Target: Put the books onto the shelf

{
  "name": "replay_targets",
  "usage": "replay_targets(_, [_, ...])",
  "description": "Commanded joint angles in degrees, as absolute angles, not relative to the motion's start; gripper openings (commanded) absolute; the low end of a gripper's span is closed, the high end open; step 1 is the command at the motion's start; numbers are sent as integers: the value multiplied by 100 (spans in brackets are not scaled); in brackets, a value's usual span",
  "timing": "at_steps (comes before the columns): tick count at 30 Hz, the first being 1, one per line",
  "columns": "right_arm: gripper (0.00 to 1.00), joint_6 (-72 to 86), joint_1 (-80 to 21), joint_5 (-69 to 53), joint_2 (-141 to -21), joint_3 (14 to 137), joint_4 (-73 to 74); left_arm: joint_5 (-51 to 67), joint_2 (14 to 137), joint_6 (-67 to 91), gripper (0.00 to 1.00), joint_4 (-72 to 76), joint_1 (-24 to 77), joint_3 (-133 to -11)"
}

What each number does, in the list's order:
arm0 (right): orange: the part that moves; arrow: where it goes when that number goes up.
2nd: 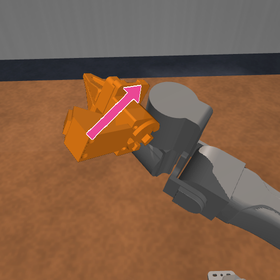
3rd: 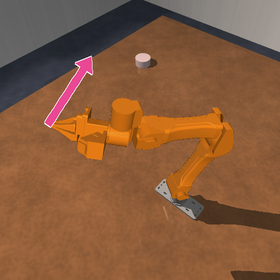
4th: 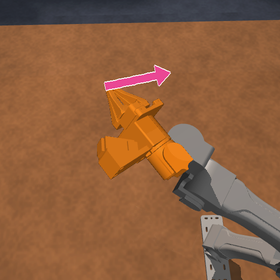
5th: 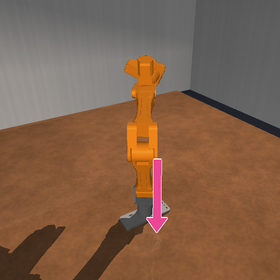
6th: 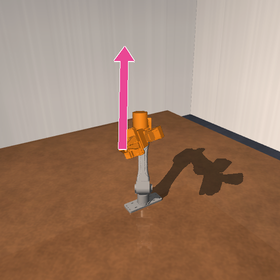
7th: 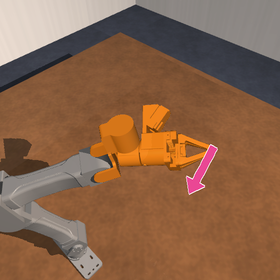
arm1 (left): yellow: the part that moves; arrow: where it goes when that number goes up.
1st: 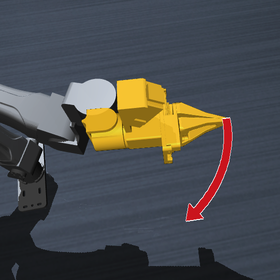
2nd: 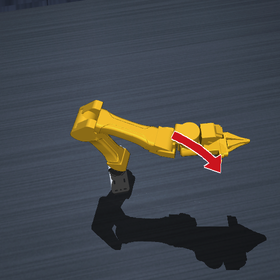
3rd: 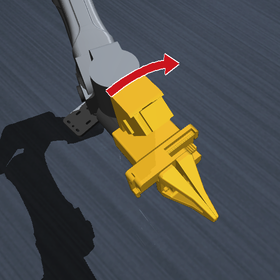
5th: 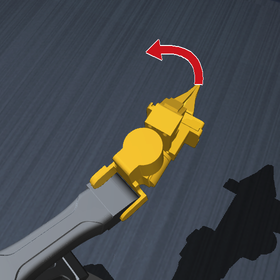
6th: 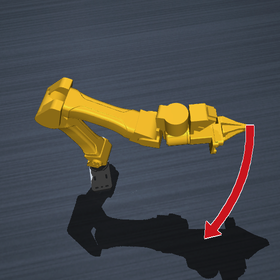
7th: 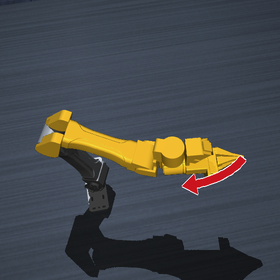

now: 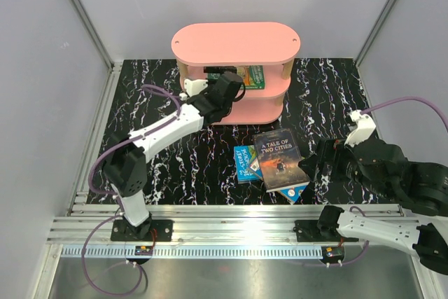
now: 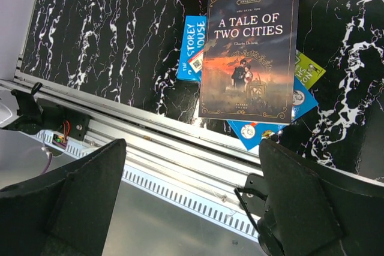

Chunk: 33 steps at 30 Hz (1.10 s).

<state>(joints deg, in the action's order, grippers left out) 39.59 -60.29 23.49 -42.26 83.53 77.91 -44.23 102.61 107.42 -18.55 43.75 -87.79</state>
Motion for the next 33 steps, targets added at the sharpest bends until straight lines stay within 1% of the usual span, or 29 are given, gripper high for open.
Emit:
replay_targets(1, [100, 4069, -6064, 2461, -4201, 8253, 8420, -4430, 9687, 10468, 97, -1995, 4412, -8438])
replay_targets(6, [100, 4131, -6064, 2347, -4122, 8174, 8359, -3930, 9335, 9968, 97, -1407, 4333, -7972])
replay_targets(11, [100, 4298, -6056, 2303, -3956, 8051, 8323, -3736, 9150, 9835, 97, -1889, 4359, -8077])
replay_targets(14, [100, 4394, -6073, 2312, -3955, 7990, 8332, -3534, 8992, 9459, 97, -2153, 4412, -8138])
replay_targets(15, [100, 4377, -6065, 2242, -4025, 7963, 8289, -3429, 8965, 9292, 98, -2206, 4447, -8165])
replay_targets(16, [100, 4246, -6064, 1954, -4130, 7858, 8245, -3141, 8939, 8803, 98, -2189, 4473, -8156])
replay_targets(18, [100, 4070, -6064, 1575, -4761, 7770, 8157, -2579, 8903, 8125, 98, -2241, 4552, -8156])
replay_targets(20, [100, 3921, -6056, 1267, -5393, 7699, 8139, -2208, 8816, 7649, 97, -2040, 4684, -7929])
replay_targets(22, [100, 3763, -5942, 1083, -5545, 7664, 7955, -1709, 8763, 7077, 98, -1612, 4763, -7692])
replay_targets(24, [100, 3500, -5092, 540, -5642, 7559, 7586, -1259, 8754, 6612, 98, -1302, 4799, -7314])
replay_targets(25, [100, 3141, -4628, -325, -5712, 7376, 7489, -796, 8780, 6453, 98, -1083, 4799, -7217])
replay_targets(27, [100, 2884, -3819, -973, -5958, 7173, 7348, -293, 8920, 5962, 99, -1090, 4799, -7093])
replay_targets(29, [100, 2856, -3561, -1125, -5994, 7093, 7200, -54, 9026, 5696, 99, -1230, 4808, -7006])
replay_targets(30, [100, 2865, -3281, -1160, -5951, 7084, 7163, 234, 9061, 5460, 99, -1178, 4808, -6935])
replay_targets(33, [100, 2909, -2753, -1292, -5827, 6997, 7137, 535, 9219, 5195, 99, -1038, 4825, -6803])
